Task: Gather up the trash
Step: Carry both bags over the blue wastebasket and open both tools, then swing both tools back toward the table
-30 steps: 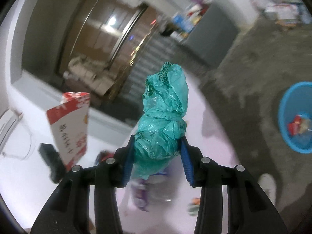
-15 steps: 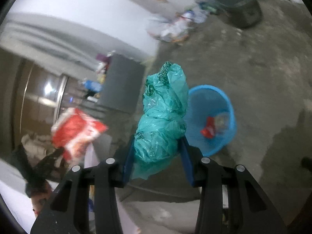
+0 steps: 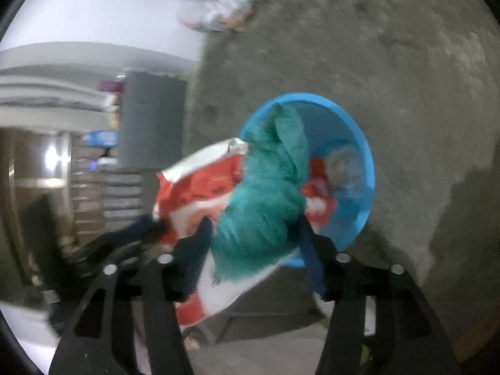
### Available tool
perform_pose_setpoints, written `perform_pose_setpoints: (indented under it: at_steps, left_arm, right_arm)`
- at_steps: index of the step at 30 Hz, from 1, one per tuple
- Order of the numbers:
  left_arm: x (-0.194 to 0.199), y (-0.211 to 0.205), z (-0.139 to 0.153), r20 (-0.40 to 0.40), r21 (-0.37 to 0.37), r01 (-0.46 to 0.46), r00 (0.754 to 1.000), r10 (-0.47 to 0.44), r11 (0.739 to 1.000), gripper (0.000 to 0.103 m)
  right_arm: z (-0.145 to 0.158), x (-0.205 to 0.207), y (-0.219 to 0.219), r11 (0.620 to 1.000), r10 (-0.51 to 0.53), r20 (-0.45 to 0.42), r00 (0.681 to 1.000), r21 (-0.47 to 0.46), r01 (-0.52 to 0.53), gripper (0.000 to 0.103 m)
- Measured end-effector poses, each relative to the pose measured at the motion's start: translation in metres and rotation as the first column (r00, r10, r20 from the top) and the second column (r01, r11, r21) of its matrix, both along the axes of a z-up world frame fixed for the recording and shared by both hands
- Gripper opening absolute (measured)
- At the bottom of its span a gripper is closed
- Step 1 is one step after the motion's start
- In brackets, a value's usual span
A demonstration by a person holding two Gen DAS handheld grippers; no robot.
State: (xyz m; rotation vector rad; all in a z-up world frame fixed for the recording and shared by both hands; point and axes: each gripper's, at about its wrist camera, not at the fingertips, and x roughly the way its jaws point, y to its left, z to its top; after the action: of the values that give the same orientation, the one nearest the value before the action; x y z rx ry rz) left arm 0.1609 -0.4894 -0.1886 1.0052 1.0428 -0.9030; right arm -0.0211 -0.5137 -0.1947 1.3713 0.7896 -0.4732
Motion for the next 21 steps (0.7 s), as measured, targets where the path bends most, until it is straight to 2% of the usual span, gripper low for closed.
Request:
perform_pose_setpoints:
  at_steps: [2, 4, 6, 12, 15, 17, 20, 21]
  left_arm:
    - [0.011, -0.002, 0.005, 0.0, -0.039, -0.062, 0.998, 0.062, 0.997, 0.05]
    - [0.016, 0.001, 0.012, -0.017, -0.069, -0.101, 0.995, 0.1, 0.993, 0.05]
    - [0.02, 0.007, 0.031, -0.043, -0.128, -0.118, 0.993, 0.113, 0.985, 0.052]
    - [0.013, 0.034, 0.096, -0.024, -0.262, -0.077, 0.997, 0.073, 0.962, 0.054]
    - [0.003, 0.058, 0.142, -0.014, -0.347, -0.052, 0.999, 0.05, 0.937, 0.058]
    - [-0.003, 0.084, 0.177, -0.004, -0.417, -0.049, 0.999, 0.051, 0.908, 0.061]
    - [-0.01, 0.124, 0.216, 0.009, -0.494, -0.055, 0.998, 0.068, 0.867, 0.066]
    - [-0.013, 0.137, 0.227, 0.016, -0.517, -0.056, 0.997, 0.075, 0.854, 0.069]
  right_arm:
    - [-0.017, 0.003, -0.004, 1.0, -0.007, -0.053, 0.999, 0.009, 0.008, 0.061]
    - [-0.022, 0.0, -0.003, 0.999, -0.02, -0.052, 0.998, 0.025, 0.021, 0.062]
    - [-0.015, -0.004, -0.002, 1.0, -0.026, -0.035, 0.999, 0.004, 0.026, 0.065]
    - [0.017, -0.017, 0.007, 0.996, -0.013, -0.003, 1.0, -0.083, 0.013, 0.065]
    - [0.041, -0.015, 0.014, 0.988, 0.01, 0.012, 1.0, -0.152, -0.008, 0.065]
    - [0.059, -0.014, 0.023, 0.978, 0.035, 0.017, 0.999, -0.205, -0.031, 0.065]
    - [0.096, -0.008, 0.04, 0.943, 0.095, 0.031, 0.995, -0.322, -0.08, 0.069]
    - [0.111, -0.004, 0.048, 0.92, 0.118, 0.033, 0.993, -0.38, -0.096, 0.071]
